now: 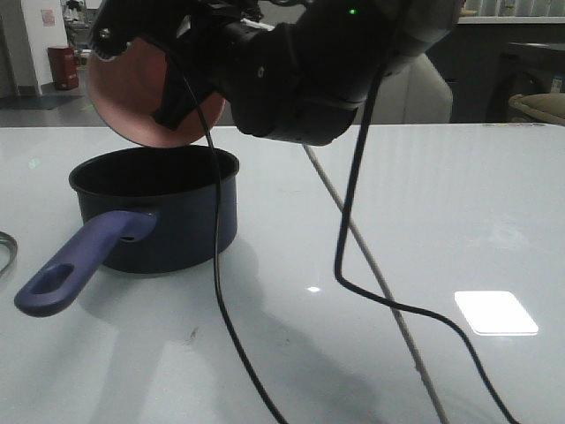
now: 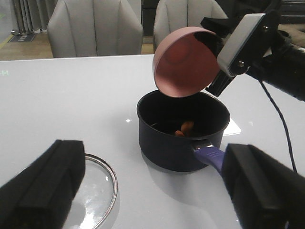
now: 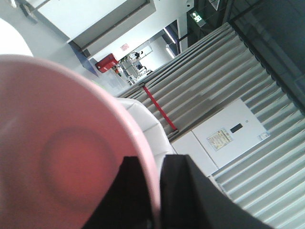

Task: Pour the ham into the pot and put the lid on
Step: 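Tilt the pink bowl with the right gripper to pour ham into saucepan, then carry the empty bowl back and lower it onto the table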

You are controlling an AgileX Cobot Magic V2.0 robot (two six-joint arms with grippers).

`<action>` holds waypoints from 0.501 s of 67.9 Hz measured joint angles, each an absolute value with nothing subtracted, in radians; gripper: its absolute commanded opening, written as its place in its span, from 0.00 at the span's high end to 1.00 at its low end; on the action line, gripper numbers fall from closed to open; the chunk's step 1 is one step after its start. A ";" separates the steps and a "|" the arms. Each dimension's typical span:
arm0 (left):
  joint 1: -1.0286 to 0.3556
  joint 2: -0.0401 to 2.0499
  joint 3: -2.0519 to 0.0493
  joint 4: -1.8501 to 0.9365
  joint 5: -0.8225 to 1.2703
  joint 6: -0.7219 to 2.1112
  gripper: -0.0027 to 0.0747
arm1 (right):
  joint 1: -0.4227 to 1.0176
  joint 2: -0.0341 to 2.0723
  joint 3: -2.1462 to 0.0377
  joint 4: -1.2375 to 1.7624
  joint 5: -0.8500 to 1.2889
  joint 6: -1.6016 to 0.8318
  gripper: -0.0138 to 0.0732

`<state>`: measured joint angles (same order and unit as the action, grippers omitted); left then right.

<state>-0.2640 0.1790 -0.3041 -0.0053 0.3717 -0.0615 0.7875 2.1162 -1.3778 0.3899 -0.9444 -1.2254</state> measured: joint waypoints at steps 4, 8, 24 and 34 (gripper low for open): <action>-0.264 0.179 -0.304 -0.005 0.372 -0.061 0.17 | 0.787 2.116 -1.378 0.390 -0.947 -1.182 0.68; -0.264 0.179 -0.304 -0.005 0.372 -0.061 0.17 | 0.787 2.116 -1.379 0.389 -0.948 -1.125 0.68; -0.264 0.179 -0.304 -0.005 0.372 -0.061 0.17 | 0.787 2.072 -1.379 0.487 -0.817 -0.768 0.68; -0.264 0.179 -0.304 -0.005 0.372 -0.061 0.17 | 0.787 1.978 -1.379 0.585 -0.609 -0.620 0.68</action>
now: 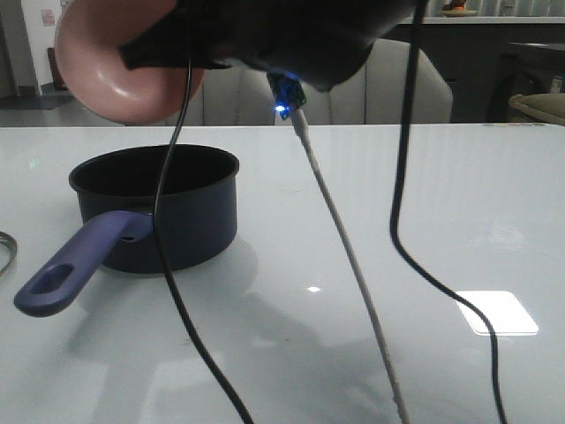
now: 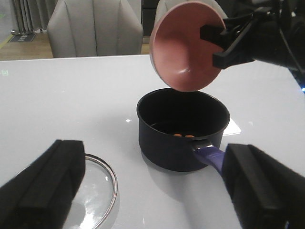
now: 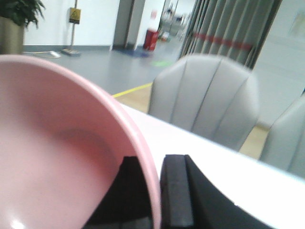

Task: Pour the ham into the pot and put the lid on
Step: 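Carry the empty bowl back and lower it onto the table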

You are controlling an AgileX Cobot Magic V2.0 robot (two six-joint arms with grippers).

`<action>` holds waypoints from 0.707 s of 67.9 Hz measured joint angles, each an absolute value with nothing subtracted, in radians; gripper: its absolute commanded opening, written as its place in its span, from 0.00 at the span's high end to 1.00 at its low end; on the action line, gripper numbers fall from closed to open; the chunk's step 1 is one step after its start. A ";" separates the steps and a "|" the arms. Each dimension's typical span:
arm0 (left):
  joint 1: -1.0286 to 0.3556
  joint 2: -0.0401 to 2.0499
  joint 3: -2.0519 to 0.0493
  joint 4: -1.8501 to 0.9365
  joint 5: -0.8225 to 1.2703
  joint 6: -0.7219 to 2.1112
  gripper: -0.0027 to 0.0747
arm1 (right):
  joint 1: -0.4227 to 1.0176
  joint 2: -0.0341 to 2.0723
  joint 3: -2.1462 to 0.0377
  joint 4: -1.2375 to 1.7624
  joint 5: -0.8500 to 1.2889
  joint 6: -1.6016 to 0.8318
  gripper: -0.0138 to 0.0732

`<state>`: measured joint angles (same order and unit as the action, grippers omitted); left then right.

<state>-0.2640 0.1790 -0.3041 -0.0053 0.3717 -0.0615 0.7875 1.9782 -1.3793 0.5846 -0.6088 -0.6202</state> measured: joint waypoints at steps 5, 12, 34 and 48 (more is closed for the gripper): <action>-0.264 0.179 -0.304 -0.005 0.372 -0.061 0.17 | 0.787 1.925 -1.379 0.628 -0.496 -0.616 0.68; -0.264 0.179 -0.304 -0.005 0.372 -0.061 0.17 | 0.776 1.849 -1.379 0.666 -0.328 -0.630 0.68; -0.264 0.179 -0.304 -0.005 0.372 -0.061 0.17 | 0.620 1.697 -1.379 0.663 0.184 -0.707 0.68; -0.264 0.179 -0.304 -0.005 0.372 -0.061 0.17 | 0.410 1.622 -1.379 0.620 0.468 -0.683 0.68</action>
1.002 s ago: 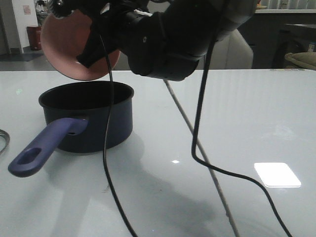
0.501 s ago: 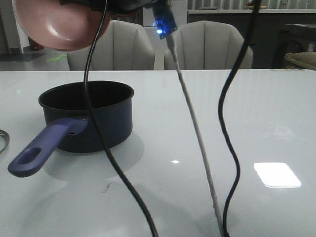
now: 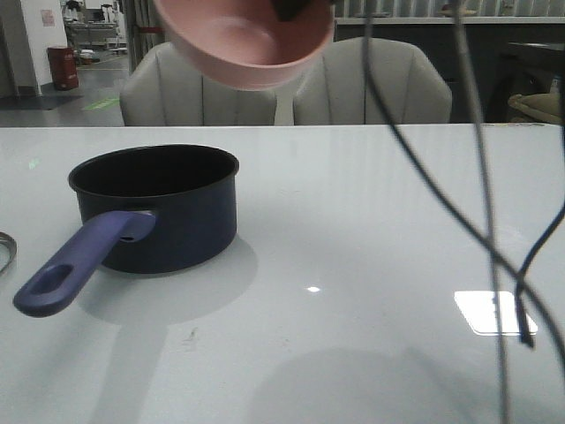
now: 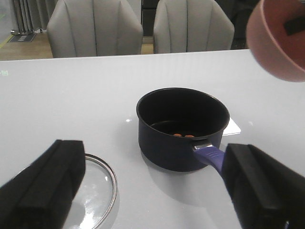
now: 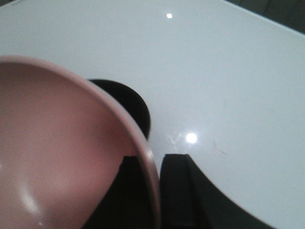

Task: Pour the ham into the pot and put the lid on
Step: 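Carry the empty bowl back and lower it onto the table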

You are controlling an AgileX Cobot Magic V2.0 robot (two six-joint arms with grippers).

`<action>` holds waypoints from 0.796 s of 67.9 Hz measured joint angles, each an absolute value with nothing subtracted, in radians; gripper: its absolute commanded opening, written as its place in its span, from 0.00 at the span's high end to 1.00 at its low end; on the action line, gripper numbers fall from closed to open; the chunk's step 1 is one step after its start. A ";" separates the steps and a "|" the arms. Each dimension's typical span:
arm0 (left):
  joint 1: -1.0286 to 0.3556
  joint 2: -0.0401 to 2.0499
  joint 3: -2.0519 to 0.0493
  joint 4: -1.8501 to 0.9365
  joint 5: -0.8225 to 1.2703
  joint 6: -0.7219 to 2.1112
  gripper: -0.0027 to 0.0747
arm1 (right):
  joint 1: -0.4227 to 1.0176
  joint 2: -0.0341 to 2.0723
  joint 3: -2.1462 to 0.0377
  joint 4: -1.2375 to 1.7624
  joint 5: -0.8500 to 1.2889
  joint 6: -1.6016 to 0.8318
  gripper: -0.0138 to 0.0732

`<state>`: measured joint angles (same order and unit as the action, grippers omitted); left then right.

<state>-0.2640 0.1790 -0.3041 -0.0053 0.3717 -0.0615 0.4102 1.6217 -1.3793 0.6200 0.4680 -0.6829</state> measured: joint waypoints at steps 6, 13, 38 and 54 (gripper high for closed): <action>-0.264 0.179 -0.304 -0.005 0.372 -0.061 0.17 | 0.320 1.607 -1.379 0.540 0.554 -0.614 0.68; -0.264 0.179 -0.304 -0.005 0.372 -0.061 0.17 | 0.241 1.607 -1.379 0.403 0.618 -0.502 0.68; -0.264 0.179 -0.304 -0.005 0.372 -0.061 0.17 | 0.115 1.743 -1.379 0.250 0.712 -0.274 0.68; -0.264 0.179 -0.304 -0.005 0.372 -0.061 0.17 | 0.103 1.877 -1.379 0.316 0.710 -0.270 0.64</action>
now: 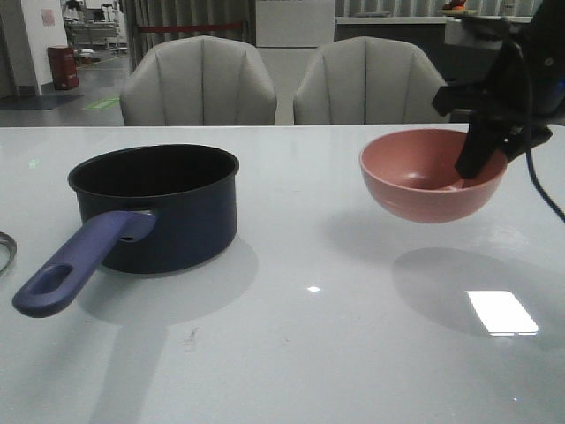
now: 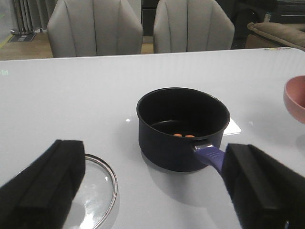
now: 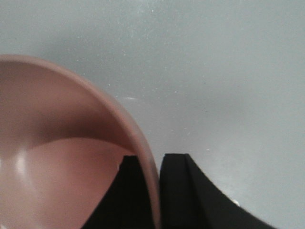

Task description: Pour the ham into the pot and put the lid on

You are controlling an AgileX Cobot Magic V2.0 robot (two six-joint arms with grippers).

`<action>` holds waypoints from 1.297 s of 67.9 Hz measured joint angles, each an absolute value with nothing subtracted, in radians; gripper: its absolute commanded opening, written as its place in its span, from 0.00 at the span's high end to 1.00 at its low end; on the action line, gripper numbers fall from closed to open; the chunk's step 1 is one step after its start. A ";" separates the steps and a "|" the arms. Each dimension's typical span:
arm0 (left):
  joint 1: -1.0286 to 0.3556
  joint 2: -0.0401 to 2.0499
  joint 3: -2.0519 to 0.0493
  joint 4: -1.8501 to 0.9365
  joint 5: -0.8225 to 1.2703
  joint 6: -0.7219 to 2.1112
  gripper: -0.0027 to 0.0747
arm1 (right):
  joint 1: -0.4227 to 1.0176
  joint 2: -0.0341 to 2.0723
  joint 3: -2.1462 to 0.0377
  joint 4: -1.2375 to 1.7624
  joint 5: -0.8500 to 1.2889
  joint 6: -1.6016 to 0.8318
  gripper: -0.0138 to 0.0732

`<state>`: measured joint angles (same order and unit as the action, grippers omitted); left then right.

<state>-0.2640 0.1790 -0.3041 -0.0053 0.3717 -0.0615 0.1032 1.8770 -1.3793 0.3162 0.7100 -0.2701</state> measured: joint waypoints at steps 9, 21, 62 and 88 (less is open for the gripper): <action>-0.264 0.179 -0.304 -0.005 0.372 -0.061 0.17 | 0.103 1.927 -1.379 0.334 0.701 -0.270 0.58; -0.264 0.179 -0.304 -0.005 0.372 -0.061 0.17 | 0.103 1.967 -1.379 0.334 0.691 -0.270 0.40; -0.264 0.179 -0.304 -0.005 0.372 -0.061 0.17 | 0.107 1.681 -1.401 0.309 0.773 -0.322 0.29; -0.264 0.179 -0.304 -0.005 0.372 -0.061 0.17 | 0.206 1.219 -1.181 0.325 0.633 -0.351 0.29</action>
<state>-0.2640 0.1790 -0.3041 -0.0053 0.3717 -0.0615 0.2056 1.2189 -1.1812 0.3254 0.6335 -0.3511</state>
